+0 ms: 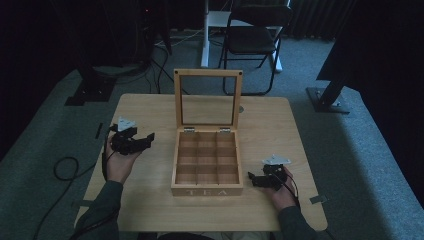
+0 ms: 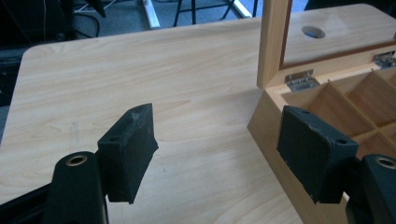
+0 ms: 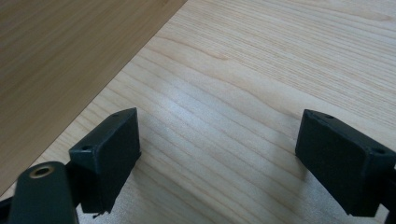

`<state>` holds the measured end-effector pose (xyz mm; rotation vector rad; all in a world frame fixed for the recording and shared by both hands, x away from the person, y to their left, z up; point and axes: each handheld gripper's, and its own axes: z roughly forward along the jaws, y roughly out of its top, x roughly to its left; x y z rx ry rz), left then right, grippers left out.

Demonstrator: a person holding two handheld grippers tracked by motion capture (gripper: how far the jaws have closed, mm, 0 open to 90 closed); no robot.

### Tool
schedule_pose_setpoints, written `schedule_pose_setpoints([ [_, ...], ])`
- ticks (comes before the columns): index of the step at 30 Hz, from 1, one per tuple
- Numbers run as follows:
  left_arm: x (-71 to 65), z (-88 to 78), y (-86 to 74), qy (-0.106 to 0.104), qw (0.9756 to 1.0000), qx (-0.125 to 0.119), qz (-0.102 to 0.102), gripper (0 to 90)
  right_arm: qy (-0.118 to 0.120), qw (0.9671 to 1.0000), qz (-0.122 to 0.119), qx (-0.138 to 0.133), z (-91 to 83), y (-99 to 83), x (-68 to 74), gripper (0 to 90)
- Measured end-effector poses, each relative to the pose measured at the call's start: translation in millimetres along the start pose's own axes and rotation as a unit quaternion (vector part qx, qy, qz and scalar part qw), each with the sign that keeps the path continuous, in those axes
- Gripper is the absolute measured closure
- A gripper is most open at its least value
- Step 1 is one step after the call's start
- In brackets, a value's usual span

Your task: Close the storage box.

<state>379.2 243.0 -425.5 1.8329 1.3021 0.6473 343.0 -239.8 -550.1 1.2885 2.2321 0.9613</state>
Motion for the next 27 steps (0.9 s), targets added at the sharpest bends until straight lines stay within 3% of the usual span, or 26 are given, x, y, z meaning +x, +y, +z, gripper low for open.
schedule_pose_setpoints([
  [12, 1.6, 8.8, 17.4, -0.018, 0.9997, -0.010, -0.013, 31.8, 0.000, 1.0000, -0.001, 0.000, 0.0, 0.0, -0.2, 13.4],
  [27, -1.7, 28.6, 33.9, -0.023, 0.9996, -0.015, 0.012, 32.8, 0.000, 1.0000, 0.000, 0.000, 0.0, 0.0, 0.0, 13.4],
])
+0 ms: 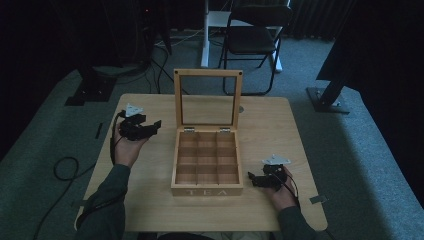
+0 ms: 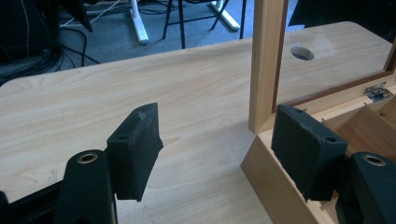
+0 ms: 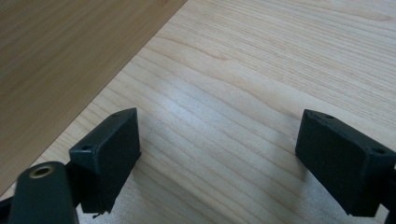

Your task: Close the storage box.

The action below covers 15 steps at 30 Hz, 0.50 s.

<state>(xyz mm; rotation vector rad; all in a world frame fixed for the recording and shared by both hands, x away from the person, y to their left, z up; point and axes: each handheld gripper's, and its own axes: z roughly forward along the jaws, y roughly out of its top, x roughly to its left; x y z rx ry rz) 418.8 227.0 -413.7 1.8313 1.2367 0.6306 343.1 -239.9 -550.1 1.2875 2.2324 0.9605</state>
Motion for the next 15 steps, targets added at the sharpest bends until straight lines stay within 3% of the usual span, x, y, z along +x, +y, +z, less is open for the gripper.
schedule_pose_setpoints([
  [15, -4.5, 17.8, 22.3, 0.000, 0.9999, 0.006, 0.014, 38.2, 0.000, 1.0000, 0.000, 0.000, 0.0, 0.0, 0.0, 13.4],
])
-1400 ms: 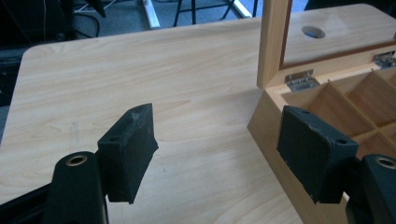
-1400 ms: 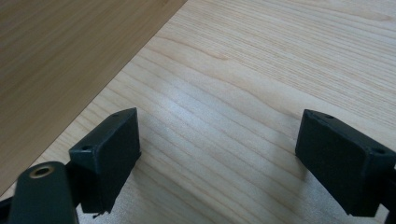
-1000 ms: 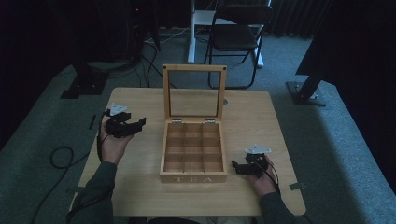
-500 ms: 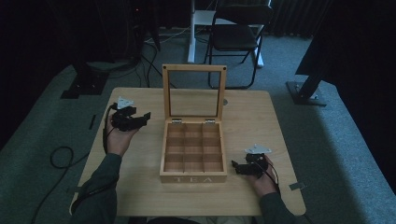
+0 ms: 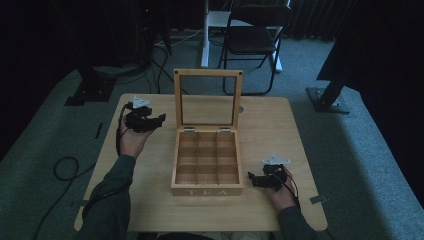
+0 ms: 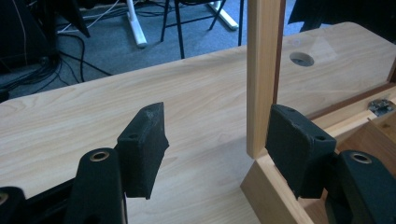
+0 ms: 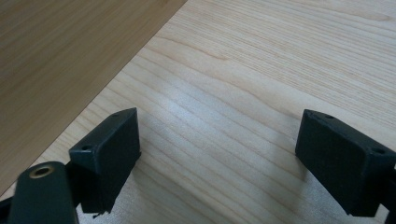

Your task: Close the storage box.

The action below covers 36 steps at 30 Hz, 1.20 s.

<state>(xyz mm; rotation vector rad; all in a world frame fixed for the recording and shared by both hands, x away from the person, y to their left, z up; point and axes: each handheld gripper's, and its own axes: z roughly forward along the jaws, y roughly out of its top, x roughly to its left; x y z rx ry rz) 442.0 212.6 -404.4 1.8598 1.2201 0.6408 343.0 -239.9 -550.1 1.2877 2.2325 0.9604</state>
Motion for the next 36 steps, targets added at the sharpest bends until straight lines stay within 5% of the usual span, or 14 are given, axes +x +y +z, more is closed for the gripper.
schedule_pose_setpoints([
  [6, 1.8, 10.4, 3.3, 0.009, 0.9999, -0.005, -0.008, 36.5, 0.000, 1.0000, 0.000, 0.000, 0.0, 0.0, 0.0, 13.4],
  [11, 3.8, 17.5, 5.9, 0.001, 0.9996, -0.009, -0.026, 36.3, 0.000, 1.0000, 0.000, 0.000, 0.0, 0.0, 0.0, 13.4],
  [19, -2.5, 27.9, 12.2, -0.005, 0.9998, -0.013, -0.016, 36.3, 0.000, 1.0000, 0.000, 0.000, 0.0, 0.0, 0.0, 13.4],
  [23, -5.1, 32.0, 16.2, -0.015, 0.9992, -0.021, -0.029, 36.3, 0.000, 1.0000, 0.000, 0.000, 0.0, 0.0, 0.0, 13.4],
  [36, -16.7, 49.2, 31.5, -0.016, 0.9998, -0.007, -0.007, 46.0, 0.000, 1.0000, 0.000, 0.000, 0.0, 0.0, 0.0, 13.4],
])
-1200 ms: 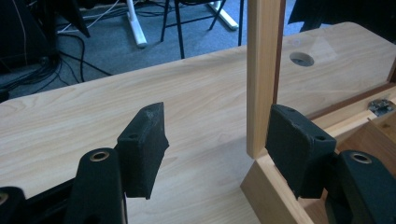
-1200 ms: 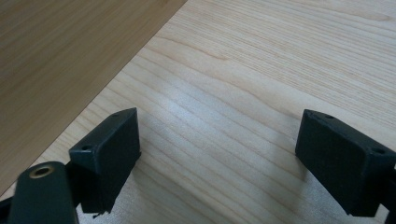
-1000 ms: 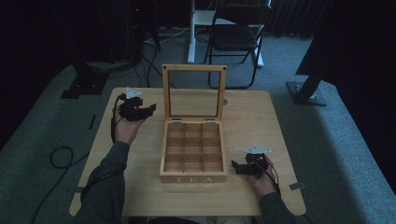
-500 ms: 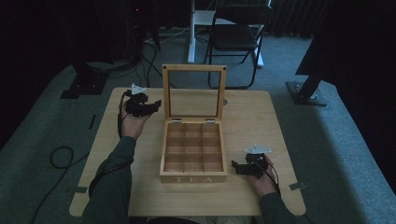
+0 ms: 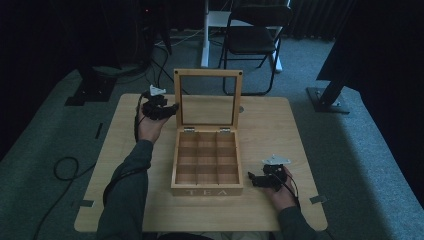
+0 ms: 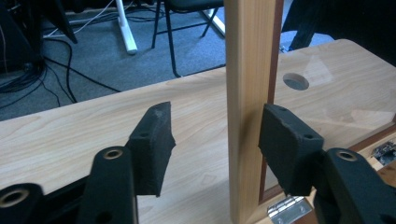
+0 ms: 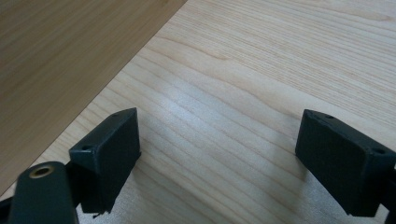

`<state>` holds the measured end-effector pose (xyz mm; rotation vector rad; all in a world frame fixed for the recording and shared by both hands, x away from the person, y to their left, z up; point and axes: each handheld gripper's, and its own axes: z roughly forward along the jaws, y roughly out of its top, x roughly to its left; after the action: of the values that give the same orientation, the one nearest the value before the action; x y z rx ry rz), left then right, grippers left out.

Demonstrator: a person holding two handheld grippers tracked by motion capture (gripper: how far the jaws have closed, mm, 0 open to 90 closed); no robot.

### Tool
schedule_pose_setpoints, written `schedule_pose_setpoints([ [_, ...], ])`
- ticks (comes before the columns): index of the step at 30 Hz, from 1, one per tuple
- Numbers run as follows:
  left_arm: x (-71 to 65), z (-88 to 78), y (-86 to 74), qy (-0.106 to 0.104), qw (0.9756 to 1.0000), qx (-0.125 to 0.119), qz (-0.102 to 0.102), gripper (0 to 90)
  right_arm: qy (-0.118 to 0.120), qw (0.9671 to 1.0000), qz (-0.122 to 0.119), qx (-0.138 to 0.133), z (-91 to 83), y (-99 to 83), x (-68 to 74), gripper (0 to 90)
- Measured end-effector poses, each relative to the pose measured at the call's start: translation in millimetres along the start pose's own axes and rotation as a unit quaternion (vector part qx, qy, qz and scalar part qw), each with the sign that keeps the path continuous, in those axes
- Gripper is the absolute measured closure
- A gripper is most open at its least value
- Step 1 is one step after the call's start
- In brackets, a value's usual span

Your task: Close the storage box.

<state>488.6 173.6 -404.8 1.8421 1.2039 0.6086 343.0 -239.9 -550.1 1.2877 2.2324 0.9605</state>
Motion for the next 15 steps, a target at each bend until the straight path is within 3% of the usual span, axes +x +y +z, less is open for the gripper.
schedule_pose_setpoints([
  [15, -11.8, 13.9, 5.5, -0.020, 0.9998, -0.001, 0.007, 56.7, 0.000, 1.0000, 0.000, 0.000, 0.0, 0.0, 0.0, 13.4],
])
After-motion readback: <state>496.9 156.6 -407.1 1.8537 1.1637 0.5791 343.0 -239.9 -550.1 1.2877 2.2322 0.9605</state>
